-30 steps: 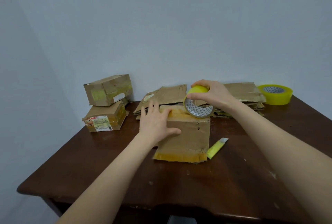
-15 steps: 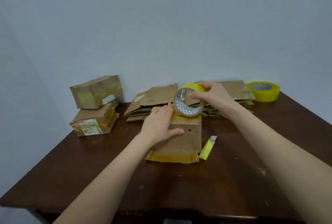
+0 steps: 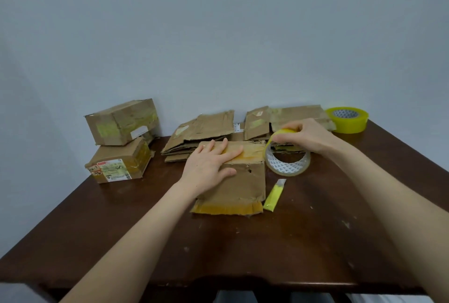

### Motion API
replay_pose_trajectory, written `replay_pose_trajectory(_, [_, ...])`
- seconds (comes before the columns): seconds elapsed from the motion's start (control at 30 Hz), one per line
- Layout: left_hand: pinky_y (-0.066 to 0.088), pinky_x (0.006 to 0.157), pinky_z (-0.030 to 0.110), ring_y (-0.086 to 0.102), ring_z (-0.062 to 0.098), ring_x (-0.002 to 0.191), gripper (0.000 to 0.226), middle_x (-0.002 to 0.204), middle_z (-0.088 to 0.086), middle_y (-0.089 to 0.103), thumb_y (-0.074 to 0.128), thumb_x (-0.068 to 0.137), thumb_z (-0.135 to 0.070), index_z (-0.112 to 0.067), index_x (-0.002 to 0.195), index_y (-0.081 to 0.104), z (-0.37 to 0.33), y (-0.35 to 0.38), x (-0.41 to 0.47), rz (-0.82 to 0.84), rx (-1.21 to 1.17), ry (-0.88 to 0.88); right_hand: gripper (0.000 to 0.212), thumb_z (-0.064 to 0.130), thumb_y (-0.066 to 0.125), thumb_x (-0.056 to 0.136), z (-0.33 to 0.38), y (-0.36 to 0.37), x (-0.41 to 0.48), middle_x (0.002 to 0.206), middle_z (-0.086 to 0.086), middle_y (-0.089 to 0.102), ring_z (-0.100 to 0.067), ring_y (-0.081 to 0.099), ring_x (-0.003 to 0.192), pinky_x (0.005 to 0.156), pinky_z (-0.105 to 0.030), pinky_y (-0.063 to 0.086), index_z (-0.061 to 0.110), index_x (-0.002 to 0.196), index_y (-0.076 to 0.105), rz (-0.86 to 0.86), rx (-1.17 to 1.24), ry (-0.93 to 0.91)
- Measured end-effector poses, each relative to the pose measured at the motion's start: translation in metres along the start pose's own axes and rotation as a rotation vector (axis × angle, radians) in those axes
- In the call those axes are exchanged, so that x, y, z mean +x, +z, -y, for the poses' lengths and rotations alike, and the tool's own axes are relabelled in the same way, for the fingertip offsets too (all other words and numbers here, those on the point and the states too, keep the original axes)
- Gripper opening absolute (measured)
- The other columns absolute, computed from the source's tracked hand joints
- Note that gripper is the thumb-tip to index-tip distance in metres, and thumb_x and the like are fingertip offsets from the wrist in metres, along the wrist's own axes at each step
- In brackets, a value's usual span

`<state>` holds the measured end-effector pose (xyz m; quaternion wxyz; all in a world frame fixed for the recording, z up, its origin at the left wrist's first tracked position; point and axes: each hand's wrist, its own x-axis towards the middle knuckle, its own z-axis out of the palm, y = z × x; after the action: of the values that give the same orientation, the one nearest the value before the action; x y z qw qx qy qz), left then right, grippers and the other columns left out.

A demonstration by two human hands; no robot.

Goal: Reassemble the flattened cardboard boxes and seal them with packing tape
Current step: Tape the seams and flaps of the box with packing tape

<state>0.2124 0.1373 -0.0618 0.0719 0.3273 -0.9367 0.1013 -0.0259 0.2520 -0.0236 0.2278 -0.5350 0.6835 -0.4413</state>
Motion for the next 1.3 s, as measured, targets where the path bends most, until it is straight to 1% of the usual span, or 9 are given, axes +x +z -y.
replay_pose_trajectory(0.23, [0.008, 0.119, 0.045, 0.009, 0.026, 0.147, 0.051, 0.158, -0.012, 0.016, 0.035, 0.100, -0.041, -0.055, 0.141, 0.007, 0.006, -0.002, -0.009, -0.022, -0.033, 0.092, 0.056, 0.048, 0.074, 0.076, -0.016, 0.007, 0.000, 0.115, 0.004, 0.060, -0.015, 0.056, 0.105, 0.088, -0.029, 0.042, 0.023, 0.124, 0.062, -0.020, -0.086, 0.006])
replay_pose_trajectory(0.37, [0.016, 0.117, 0.049, 0.013, 0.026, 0.146, 0.068, 0.158, -0.006, 0.019, 0.036, 0.094, -0.057, -0.032, 0.151, 0.007, -0.015, -0.002, -0.005, -0.016, 0.066, -0.021, 0.029, 0.037, 0.072, 0.082, -0.019, 0.019, -0.006, 0.098, 0.012, 0.062, 0.000, 0.056, 0.086, 0.072, -0.018, 0.042, 0.028, 0.107, 0.063, -0.025, -0.010, -0.047])
replay_pose_trajectory(0.47, [0.017, 0.118, 0.047, 0.012, 0.025, 0.146, 0.071, 0.160, -0.005, 0.013, 0.034, 0.095, -0.056, -0.025, 0.152, 0.007, -0.044, -0.005, 0.005, 0.002, 0.028, -0.014, 0.027, 0.038, 0.073, 0.080, -0.019, 0.023, -0.003, 0.097, 0.011, 0.063, -0.009, 0.060, 0.090, 0.078, -0.027, 0.051, 0.030, 0.104, 0.063, -0.044, -0.006, -0.054])
replay_pose_trajectory(0.6, [0.029, 0.111, 0.034, 0.024, 0.018, 0.144, 0.055, 0.154, -0.012, 0.029, 0.043, 0.098, -0.038, -0.029, 0.150, 0.025, -0.045, 0.005, 0.001, -0.194, -0.083, 0.001, 0.022, 0.035, 0.073, 0.082, -0.020, 0.023, -0.002, 0.097, 0.010, 0.062, -0.009, 0.060, 0.086, 0.068, -0.027, 0.054, 0.030, 0.101, 0.063, -0.019, -0.003, -0.068])
replay_pose_trajectory(0.73, [0.033, 0.111, 0.035, 0.032, 0.010, 0.140, 0.044, 0.147, -0.016, 0.039, 0.045, 0.099, -0.033, -0.033, 0.143, 0.040, -0.026, 0.004, -0.005, -0.210, -0.188, 0.041, 0.028, 0.036, 0.072, 0.082, -0.032, 0.026, -0.004, 0.105, 0.002, 0.064, -0.009, 0.062, 0.087, 0.060, -0.019, 0.048, 0.027, 0.107, 0.063, -0.036, 0.032, -0.042])
replay_pose_trajectory(0.83, [0.026, 0.115, 0.035, 0.030, 0.011, 0.140, 0.046, 0.151, -0.010, 0.034, 0.029, 0.100, -0.049, -0.036, 0.143, 0.037, -0.006, -0.001, -0.009, -0.134, -0.116, -0.009, 0.031, 0.041, 0.073, 0.080, -0.035, 0.027, -0.004, 0.103, 0.002, 0.066, -0.013, 0.065, 0.086, 0.069, -0.026, 0.053, 0.030, 0.107, 0.062, -0.052, 0.032, -0.036])
replay_pose_trajectory(1.0, [0.024, 0.114, 0.050, 0.028, 0.033, 0.140, 0.075, 0.150, 0.018, 0.034, 0.007, 0.087, -0.070, -0.031, 0.140, 0.042, 0.020, -0.009, -0.008, -0.006, -0.204, -0.388, 0.042, 0.054, 0.072, 0.074, -0.027, 0.047, 0.004, 0.107, 0.006, 0.064, -0.016, 0.061, 0.097, 0.085, -0.038, 0.054, 0.034, 0.109, 0.062, 0.010, 0.019, -0.052])
replay_pose_trajectory(1.17, [0.007, 0.115, 0.061, 0.010, 0.020, 0.147, 0.065, 0.160, -0.005, 0.010, 0.017, 0.092, -0.066, -0.038, 0.150, 0.013, -0.018, -0.007, 0.003, 0.024, -0.083, -0.174, 0.045, 0.043, 0.075, 0.078, -0.019, 0.067, 0.007, 0.109, 0.010, 0.062, -0.012, 0.060, 0.101, 0.086, -0.030, 0.050, 0.029, 0.117, 0.059, 0.103, 0.050, -0.091])
replay_pose_trajectory(1.3, [0.011, 0.115, 0.060, 0.006, 0.020, 0.147, 0.066, 0.160, -0.007, 0.002, 0.030, 0.094, -0.058, -0.039, 0.151, 0.002, -0.010, -0.004, 0.004, 0.072, -0.021, -0.113, 0.053, 0.038, 0.083, 0.064, -0.030, 0.063, 0.003, 0.110, -0.002, 0.070, -0.017, 0.066, 0.100, 0.093, -0.037, 0.052, 0.032, 0.112, 0.063, 0.140, 0.367, -0.001])
